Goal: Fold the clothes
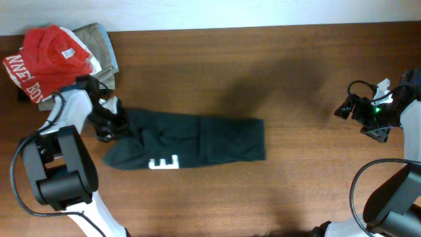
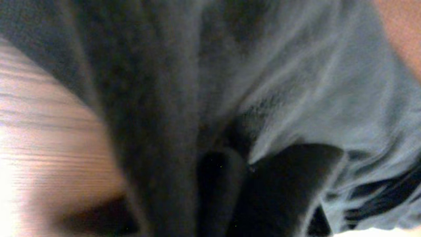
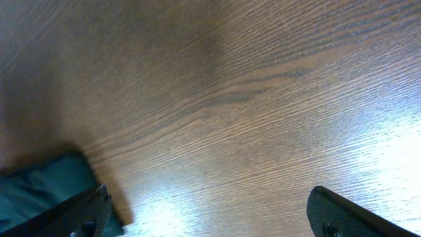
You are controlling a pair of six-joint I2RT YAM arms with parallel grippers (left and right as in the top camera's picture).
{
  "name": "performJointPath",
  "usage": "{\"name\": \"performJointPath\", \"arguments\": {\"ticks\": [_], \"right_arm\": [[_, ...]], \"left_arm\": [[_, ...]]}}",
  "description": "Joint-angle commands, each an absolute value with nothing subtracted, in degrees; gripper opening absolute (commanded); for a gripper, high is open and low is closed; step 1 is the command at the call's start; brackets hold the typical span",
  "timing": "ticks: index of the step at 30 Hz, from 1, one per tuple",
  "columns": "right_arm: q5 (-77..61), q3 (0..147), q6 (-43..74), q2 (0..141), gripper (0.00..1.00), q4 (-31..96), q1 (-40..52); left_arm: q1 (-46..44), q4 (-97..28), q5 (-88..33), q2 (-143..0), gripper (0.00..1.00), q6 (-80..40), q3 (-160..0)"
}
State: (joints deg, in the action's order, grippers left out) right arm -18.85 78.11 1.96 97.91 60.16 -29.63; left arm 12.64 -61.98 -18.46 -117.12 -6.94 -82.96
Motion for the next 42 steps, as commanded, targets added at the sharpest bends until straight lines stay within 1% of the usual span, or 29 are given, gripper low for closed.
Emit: {"name": "performJointPath", "arguments": {"ticks": [1, 8, 14, 21, 25, 29, 37, 42], "right_arm": [[-18.11, 78.98, 2.39, 97.45, 0.99, 60.25, -29.65], [-18.11, 78.98, 2.42, 97.45, 0.99, 60.25, -29.65], [-18.13, 78.98, 2.39, 97.45, 0.99, 60.25, -29.65], [-18.13, 78.98, 2.39, 97.45, 0.99, 60.25, -29.65], [-18.13, 78.98, 2.39, 97.45, 0.99, 60.25, -29.65], [-18.11, 78.98, 2.39, 97.45, 0.99, 60.25, -29.67], [-18.11, 78.98, 2.39, 97.45, 0.99, 60.25, -29.65], [-18.11, 78.98, 2.39, 97.45, 0.99, 60.23, -29.67]], "left_arm": [[13.26, -67.37, -11.57, -117.30, 0.00, -8.34, -93.36], [8.45, -79.50, -11.53, -117.30, 0.00, -8.29, -107.31], [-1.63, -82.78, -11.53, -117.30, 0.00, -8.34, -108.44], [-14.83, -80.49, -11.51, -117.32, 0.00, -8.32, -108.33], [-20.38, -79.09, -11.53, -117.43, 0.00, -8.36, -107.26], [-25.06, -75.44, -11.51, -117.43, 0.00, -11.38, -104.81], [-29.71, -69.45, -11.53, -117.43, 0.01, -14.57, -99.66], [-31.57, -65.91, -11.55, -117.43, 0.04, -16.80, -97.14]]}}
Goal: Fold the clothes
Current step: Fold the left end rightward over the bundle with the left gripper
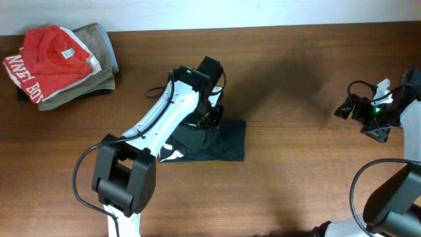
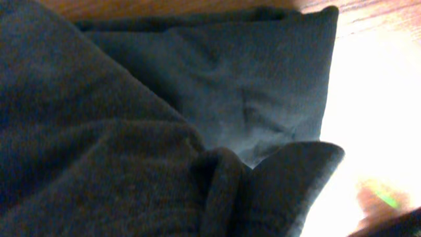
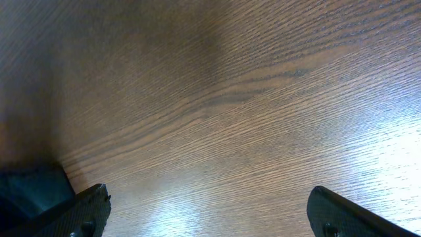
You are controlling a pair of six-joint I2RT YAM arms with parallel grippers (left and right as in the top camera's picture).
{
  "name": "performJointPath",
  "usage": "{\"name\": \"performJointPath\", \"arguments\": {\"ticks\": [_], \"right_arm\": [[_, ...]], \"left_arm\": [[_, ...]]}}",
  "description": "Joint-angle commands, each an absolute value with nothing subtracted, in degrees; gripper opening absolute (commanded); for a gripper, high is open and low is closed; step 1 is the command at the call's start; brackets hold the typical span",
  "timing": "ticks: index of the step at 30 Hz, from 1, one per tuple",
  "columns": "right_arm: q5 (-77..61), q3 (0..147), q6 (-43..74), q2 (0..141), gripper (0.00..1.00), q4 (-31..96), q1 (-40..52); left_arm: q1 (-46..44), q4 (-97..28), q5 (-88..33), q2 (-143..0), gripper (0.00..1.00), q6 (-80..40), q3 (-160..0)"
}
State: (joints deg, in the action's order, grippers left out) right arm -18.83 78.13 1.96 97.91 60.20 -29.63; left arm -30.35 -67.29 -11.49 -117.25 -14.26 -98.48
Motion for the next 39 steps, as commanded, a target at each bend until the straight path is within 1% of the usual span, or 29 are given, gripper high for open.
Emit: {"name": "performJointPath", "arguments": {"ticks": [1, 5, 6, 7, 11, 16, 17, 18, 19, 20, 21, 24, 28, 30, 36, 38, 39], "right_arm": [[-18.11, 78.98, 2.39, 97.45, 0.99, 60.23, -29.65], [-18.11, 78.98, 2.39, 97.45, 0.99, 60.25, -29.65], [-18.11, 78.98, 2.39, 97.45, 0.99, 60.25, -29.65], [-18.11, 78.98, 2.39, 97.45, 0.99, 60.25, -29.65], [-18.11, 78.98, 2.39, 97.45, 0.99, 60.25, -29.65], [-18.11, 78.98, 2.39, 97.45, 0.99, 60.25, -29.65], [-18.13, 78.98, 2.39, 97.45, 0.99, 60.25, -29.65], [-18.11, 78.98, 2.39, 97.45, 0.99, 60.25, -29.65], [-18.11, 78.98, 2.39, 97.45, 0.99, 60.23, -29.65], [-18.13, 78.98, 2.39, 97.45, 0.99, 60.25, -29.67], [-18.11, 78.98, 2.39, 97.45, 0.99, 60.25, -29.67], [-18.11, 78.98, 2.39, 97.45, 0.99, 60.25, -29.65], [-18.13, 78.98, 2.39, 97.45, 0.99, 60.25, -29.67], [-18.11, 78.98, 2.39, 97.45, 0.99, 60.25, -29.67], [-18.11, 78.98, 2.39, 97.45, 0.99, 60.25, -29.65], [-18.11, 78.98, 2.39, 97.45, 0.99, 60.25, -29.65], [-18.11, 78.98, 2.39, 97.45, 0.99, 60.25, -29.65]], "left_arm": [[-31.86, -65.32, -11.53, -117.43, 0.05, -16.95, -96.99], [-32.97, -62.48, -11.55, -117.43, 0.06, -17.15, -96.99], [-33.21, -61.87, -11.60, -117.43, 0.11, -17.17, -96.99], [-33.50, -61.23, -11.60, -117.43, 0.20, -17.17, -96.99], [-34.35, -60.82, -11.57, -117.43, 0.18, -17.17, -96.99], [-35.97, -58.59, -11.57, -117.43, 0.20, -17.17, -96.64], [-36.58, -58.28, -11.75, -117.43, 0.22, -17.17, -96.62], [-37.17, -58.17, -11.75, -117.43, 0.35, -17.15, -96.62], [-37.52, -58.15, -11.75, -117.43, 0.41, -17.15, -96.62], [-38.13, -58.17, -11.75, -117.43, 0.43, -17.15, -96.62], [-38.81, -58.17, -11.77, -117.43, 0.48, -17.15, -96.62], [-41.47, -57.67, -12.38, -117.43, 0.54, -17.15, -96.62], [-43.72, -56.53, -13.23, -117.40, 0.54, -17.08, -96.90], [-43.75, -58.67, -13.23, -117.30, 0.54, -17.04, -99.33], [-40.25, -73.69, -12.88, -115.98, 0.55, -10.39, -115.68], [-38.83, -78.32, -8.12, -115.57, 0.58, -10.22, -120.31], [-37.43, -81.38, -2.46, -115.52, 0.60, -11.55, -122.72]]}}
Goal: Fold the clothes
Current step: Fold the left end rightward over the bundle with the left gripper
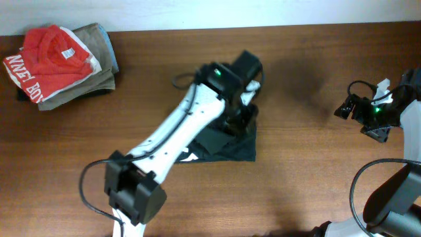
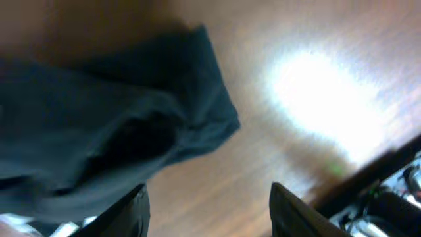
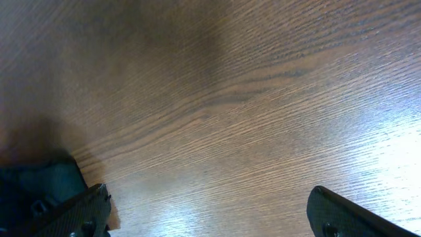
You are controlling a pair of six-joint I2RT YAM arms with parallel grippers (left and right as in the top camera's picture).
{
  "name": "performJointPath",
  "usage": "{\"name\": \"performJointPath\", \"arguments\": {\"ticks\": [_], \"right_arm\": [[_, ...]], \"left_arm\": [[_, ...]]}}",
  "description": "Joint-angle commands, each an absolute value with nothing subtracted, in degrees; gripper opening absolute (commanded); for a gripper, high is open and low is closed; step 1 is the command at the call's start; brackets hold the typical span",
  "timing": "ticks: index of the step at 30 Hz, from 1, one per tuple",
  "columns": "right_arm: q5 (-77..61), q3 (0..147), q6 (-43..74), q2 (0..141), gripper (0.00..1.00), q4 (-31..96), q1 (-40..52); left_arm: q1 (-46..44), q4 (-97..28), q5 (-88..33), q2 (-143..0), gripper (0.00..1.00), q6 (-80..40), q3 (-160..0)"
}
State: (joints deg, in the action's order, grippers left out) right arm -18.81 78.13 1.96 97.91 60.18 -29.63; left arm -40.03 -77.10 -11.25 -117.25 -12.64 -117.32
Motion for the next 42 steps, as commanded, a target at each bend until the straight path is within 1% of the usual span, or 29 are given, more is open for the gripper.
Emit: {"name": "performJointPath", "arguments": {"ticks": [1, 2, 4, 7, 10, 17, 23, 25, 26, 27, 29, 30, 32, 33, 34, 38, 39, 42], "right_arm": [[-18.11, 78.98, 2.39, 97.45, 0.99, 60.25, -29.65], [-18.11, 78.98, 2.39, 97.45, 0.99, 60.25, -29.65], [-18.11, 78.98, 2.42, 97.45, 0.99, 60.25, -29.65], [-18.13, 78.98, 2.39, 97.45, 0.99, 60.25, -29.67], [-18.11, 78.98, 2.39, 97.45, 0.99, 60.25, -29.65], [-18.13, 78.98, 2.39, 97.45, 0.99, 60.25, -29.65], [-18.11, 78.98, 2.39, 97.45, 0.99, 60.25, -29.67], [-18.11, 78.98, 2.39, 97.45, 0.99, 60.25, -29.65], [-18.11, 78.98, 2.39, 97.45, 0.99, 60.25, -29.65], [-18.11, 78.98, 2.39, 97.45, 0.99, 60.25, -29.65], [-18.11, 78.98, 2.39, 97.45, 0.99, 60.25, -29.65], [-18.11, 78.98, 2.39, 97.45, 0.99, 60.25, -29.67], [-18.11, 78.98, 2.39, 97.45, 0.99, 60.25, -29.65], [-18.11, 78.98, 2.39, 97.45, 0.99, 60.25, -29.65], [-18.11, 78.98, 2.39, 97.45, 0.99, 60.25, -29.65], [-18.11, 78.98, 2.39, 97.45, 0.99, 60.25, -29.67], [-18.11, 78.98, 2.39, 97.45, 0.99, 60.25, -29.65], [-18.11, 78.98, 2.39, 97.45, 0.99, 60.25, -29.67]], "left_arm": [[-36.49, -82.48, 0.45, -115.52, 0.61, -13.17, -122.98], [-35.05, -84.12, 3.33, -115.52, 0.63, -15.07, -122.93], [-33.12, -86.02, 3.92, -115.94, 0.69, -16.14, -122.54], [-29.41, -87.59, -1.52, -117.23, 0.74, -16.23, -120.44], [-28.42, -84.01, -4.34, -118.04, 0.74, -15.57, -115.35], [-30.11, -72.95, -8.27, -118.19, 0.74, -15.70, -101.60], [-30.33, -70.22, -9.69, -118.19, 0.73, -15.84, -98.28], [-30.46, -69.84, -10.41, -118.19, 0.66, -15.81, -98.28], [-30.57, -69.78, -11.07, -118.19, 0.60, -15.81, -98.28], [-30.74, -69.69, -11.49, -118.19, 0.52, -15.81, -98.28], [-31.46, -69.43, -12.80, -118.19, 0.28, -15.79, -98.28], [-32.05, -69.36, -13.87, -118.19, 0.17, -15.79, -98.28], [-33.54, -69.21, -15.11, -118.17, 0.03, -15.79, -98.30], [-34.35, -69.19, -15.09, -118.17, 0.01, -15.79, -98.30], [-35.18, -69.21, -15.07, -118.17, 0.01, -15.79, -98.30], [-39.44, -68.97, -15.03, -118.17, 0.01, -15.79, -98.30], [-40.36, -68.73, -15.00, -118.17, 0.02, -15.79, -98.30], [-43.55, -66.50, -14.48, -118.17, 0.19, -15.81, -98.30]]}}
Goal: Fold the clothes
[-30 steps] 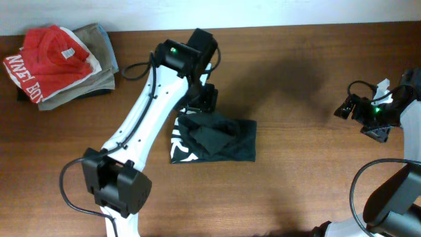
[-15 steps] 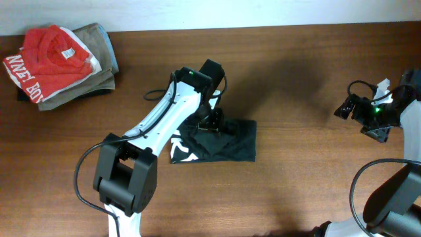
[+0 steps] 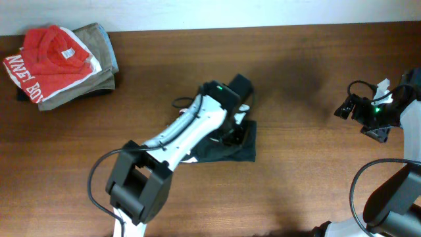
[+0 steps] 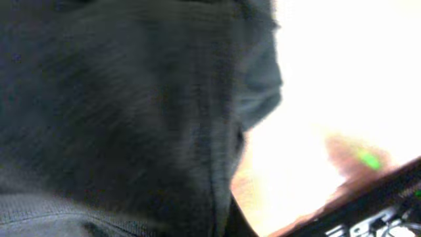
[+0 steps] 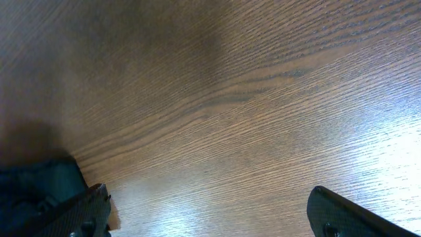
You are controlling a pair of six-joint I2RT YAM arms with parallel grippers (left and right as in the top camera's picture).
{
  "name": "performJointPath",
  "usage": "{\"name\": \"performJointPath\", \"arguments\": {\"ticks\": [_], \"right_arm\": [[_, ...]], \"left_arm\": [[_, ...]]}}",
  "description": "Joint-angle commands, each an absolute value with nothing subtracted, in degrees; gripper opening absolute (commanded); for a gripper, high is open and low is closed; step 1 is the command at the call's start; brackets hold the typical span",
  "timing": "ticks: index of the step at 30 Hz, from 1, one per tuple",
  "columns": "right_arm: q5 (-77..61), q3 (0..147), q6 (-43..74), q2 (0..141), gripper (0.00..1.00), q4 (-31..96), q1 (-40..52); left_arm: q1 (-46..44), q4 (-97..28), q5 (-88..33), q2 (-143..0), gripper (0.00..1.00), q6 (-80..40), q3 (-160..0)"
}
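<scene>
A dark green garment with a white print lies folded in a short bundle at the table's middle. My left gripper is down on its top near the right edge. In the left wrist view the dark cloth fills the frame, blurred, and hides the fingers. My right gripper hangs open over bare wood at the far right, its fingers wide apart. A corner of the garment shows at that view's lower left.
A pile of folded clothes sits at the back left corner, a red shirt on top of an olive garment. The right arm stands near the right table edge.
My left gripper was open a little above the garment's right edge. Now it is lower and slightly nearer, close against the cloth. The right arm has not moved.
The garment first lay stretched out long, with my left gripper shut on its left end. Then that end was over the right half and the garment was half as long. Then the gripper stood open above the bundle; now it is down on the cloth.
</scene>
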State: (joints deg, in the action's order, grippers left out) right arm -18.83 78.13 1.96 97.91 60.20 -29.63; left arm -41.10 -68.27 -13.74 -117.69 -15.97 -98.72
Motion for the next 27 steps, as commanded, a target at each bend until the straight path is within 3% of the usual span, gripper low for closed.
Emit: {"name": "performJointPath", "arguments": {"ticks": [1, 7, 8, 9, 12, 18, 27], "right_arm": [[-18.11, 78.98, 2.39, 97.45, 0.99, 60.23, -29.65], [-18.11, 78.98, 2.39, 97.45, 0.99, 60.25, -29.67], [-18.11, 78.98, 2.39, 97.45, 0.99, 60.23, -29.65], [-18.11, 78.98, 2.39, 97.45, 0.99, 60.25, -29.65], [-18.11, 78.98, 2.39, 97.45, 0.99, 60.23, -29.65], [-18.11, 78.98, 2.39, 97.45, 0.99, 60.25, -29.67], [-18.11, 78.98, 2.39, 97.45, 0.99, 60.25, -29.67]], "left_arm": [[-44.27, -65.49, -14.02, -118.19, 0.20, -15.84, -98.28], [-47.51, -59.81, -13.96, -118.19, 0.20, -15.88, -98.28], [-47.90, -59.31, -13.96, -118.19, 0.26, -15.88, -98.28], [-48.42, -58.87, -13.96, -118.19, 0.41, -15.88, -98.28], [-49.67, -58.76, -13.93, -118.19, 0.72, -15.84, -98.28], [-48.21, -59.86, -8.36, -118.08, 0.72, -15.81, -101.30], [-38.06, -62.67, -6.44, -119.33, 0.72, -15.84, -104.29]]}}
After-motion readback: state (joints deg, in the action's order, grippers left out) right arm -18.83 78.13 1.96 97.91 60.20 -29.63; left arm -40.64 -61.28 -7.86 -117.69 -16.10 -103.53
